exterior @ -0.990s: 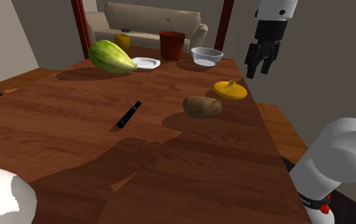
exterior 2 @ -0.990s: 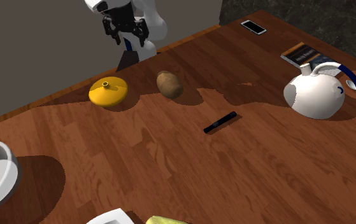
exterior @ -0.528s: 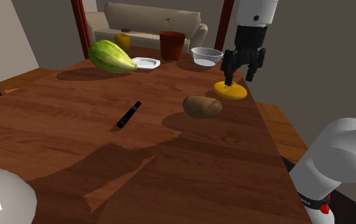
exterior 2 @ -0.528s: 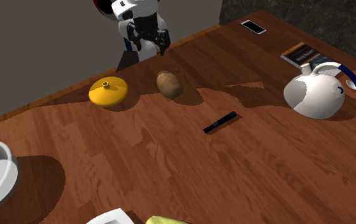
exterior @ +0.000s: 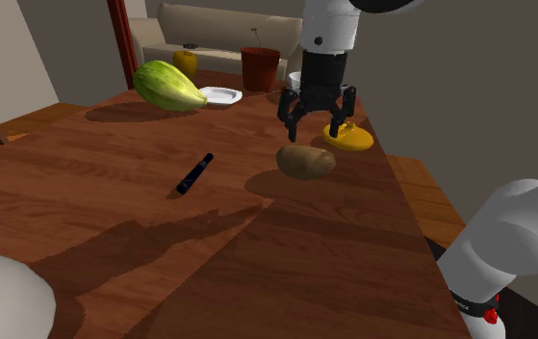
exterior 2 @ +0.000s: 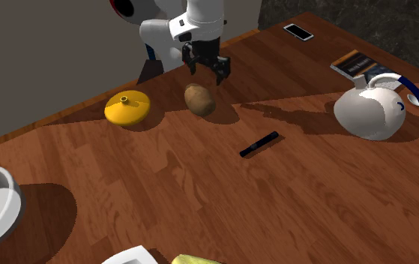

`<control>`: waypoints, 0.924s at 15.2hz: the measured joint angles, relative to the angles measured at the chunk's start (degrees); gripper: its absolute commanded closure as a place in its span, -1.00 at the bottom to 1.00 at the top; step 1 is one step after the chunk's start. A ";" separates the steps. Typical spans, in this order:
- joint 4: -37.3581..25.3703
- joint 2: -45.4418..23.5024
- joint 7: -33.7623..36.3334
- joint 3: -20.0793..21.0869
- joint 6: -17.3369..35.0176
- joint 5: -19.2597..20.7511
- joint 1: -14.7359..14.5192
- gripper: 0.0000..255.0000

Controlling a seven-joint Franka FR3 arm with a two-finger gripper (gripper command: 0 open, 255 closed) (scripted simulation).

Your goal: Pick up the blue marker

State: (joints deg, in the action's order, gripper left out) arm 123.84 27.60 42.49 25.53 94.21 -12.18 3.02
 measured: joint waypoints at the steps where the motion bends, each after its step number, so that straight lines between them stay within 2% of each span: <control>1: -0.88 -1.53 2.66 1.48 0.88 0.02 0.30 -1.00; 4: -4.24 -7.06 10.88 6.09 3.60 0.95 1.36 -1.00; 7: -8.89 -13.91 19.29 10.22 5.68 3.68 2.58 -1.00; 10: -15.02 -22.05 28.57 13.99 6.62 8.22 2.99 -1.00; 14: -24.24 -34.09 41.23 16.78 6.59 16.35 0.80 -1.00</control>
State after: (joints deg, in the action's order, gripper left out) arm 99.60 -6.50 83.72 42.31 100.81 4.17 3.83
